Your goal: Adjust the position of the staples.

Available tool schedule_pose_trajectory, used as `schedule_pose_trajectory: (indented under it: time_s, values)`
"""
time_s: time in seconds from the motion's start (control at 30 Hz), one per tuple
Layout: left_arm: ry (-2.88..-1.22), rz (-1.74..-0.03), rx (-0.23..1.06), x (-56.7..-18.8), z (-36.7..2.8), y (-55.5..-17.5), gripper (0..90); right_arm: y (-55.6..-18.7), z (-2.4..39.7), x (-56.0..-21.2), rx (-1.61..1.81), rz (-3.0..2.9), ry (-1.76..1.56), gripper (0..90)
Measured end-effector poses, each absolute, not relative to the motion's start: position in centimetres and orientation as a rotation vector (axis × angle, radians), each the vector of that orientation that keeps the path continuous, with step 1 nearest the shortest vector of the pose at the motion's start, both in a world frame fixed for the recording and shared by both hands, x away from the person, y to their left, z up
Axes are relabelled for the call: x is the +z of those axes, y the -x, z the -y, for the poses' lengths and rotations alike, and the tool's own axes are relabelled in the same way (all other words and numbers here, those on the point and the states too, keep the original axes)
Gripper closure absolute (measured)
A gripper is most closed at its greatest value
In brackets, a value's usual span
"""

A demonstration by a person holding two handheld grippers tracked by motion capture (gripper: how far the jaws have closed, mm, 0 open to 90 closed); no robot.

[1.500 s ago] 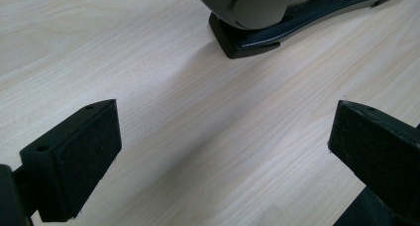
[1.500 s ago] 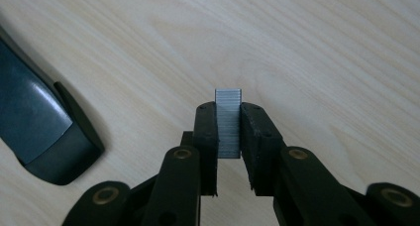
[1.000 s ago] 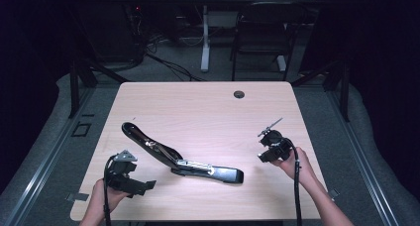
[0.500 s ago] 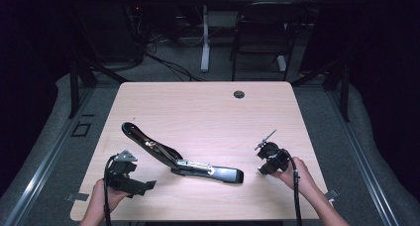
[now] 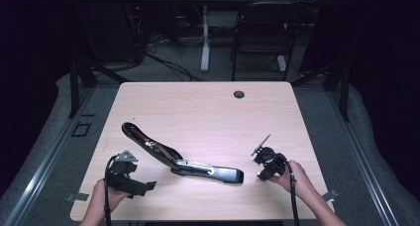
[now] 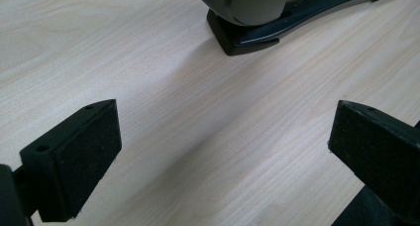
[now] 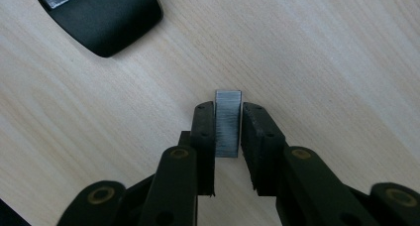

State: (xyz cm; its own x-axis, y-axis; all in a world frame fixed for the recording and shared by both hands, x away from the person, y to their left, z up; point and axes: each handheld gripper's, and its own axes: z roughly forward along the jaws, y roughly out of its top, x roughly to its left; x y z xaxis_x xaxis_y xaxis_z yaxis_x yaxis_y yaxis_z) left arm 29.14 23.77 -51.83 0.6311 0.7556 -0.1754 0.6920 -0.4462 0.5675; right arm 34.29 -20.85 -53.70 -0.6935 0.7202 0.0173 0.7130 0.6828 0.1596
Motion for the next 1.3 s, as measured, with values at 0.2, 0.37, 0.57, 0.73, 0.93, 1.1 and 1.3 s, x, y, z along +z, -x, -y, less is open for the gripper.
schedule_pose_trajectory:
  time_s: [0.2, 0.37, 0.57, 0.73, 0.93, 1.1, 1.3]
  values:
    - [-2.244, -1.128, 0.135, -51.9, -23.7, -29.1, 0.0, -34.7, 21.0, -53.2, 0.246, -2.85, -1.2, 69.8]
    - [-2.248, -1.126, 0.129, -51.9, -23.6, -29.3, 0.0, -35.4, 20.8, -52.3, 0.243, -2.858, -1.188, 63.4]
    - [-2.241, -1.132, 0.125, -52.0, -23.7, -29.3, 0.0, -35.8, 20.0, -52.8, 0.163, -2.907, -1.182, 46.0]
    - [-2.25, -1.128, 0.12, -52.0, -23.6, -29.5, 0.0, -36.0, 19.8, -52.7, 0.129, -2.914, -1.168, 60.2]
    - [-2.252, -1.123, 0.115, -51.9, -23.7, -29.4, 0.0, -35.9, 19.6, -53.0, 0.137, -2.912, -1.159, 70.3]
    - [-2.248, -1.125, 0.117, -52.0, -23.6, -29.4, 0.0, -36.1, 19.2, -52.9, 0.118, -2.921, -1.147, 72.4]
    - [-2.253, -1.122, 0.121, -52.0, -23.6, -29.4, 0.0, -36.2, 18.9, -53.0, 0.09, -2.919, -1.131, 75.7]
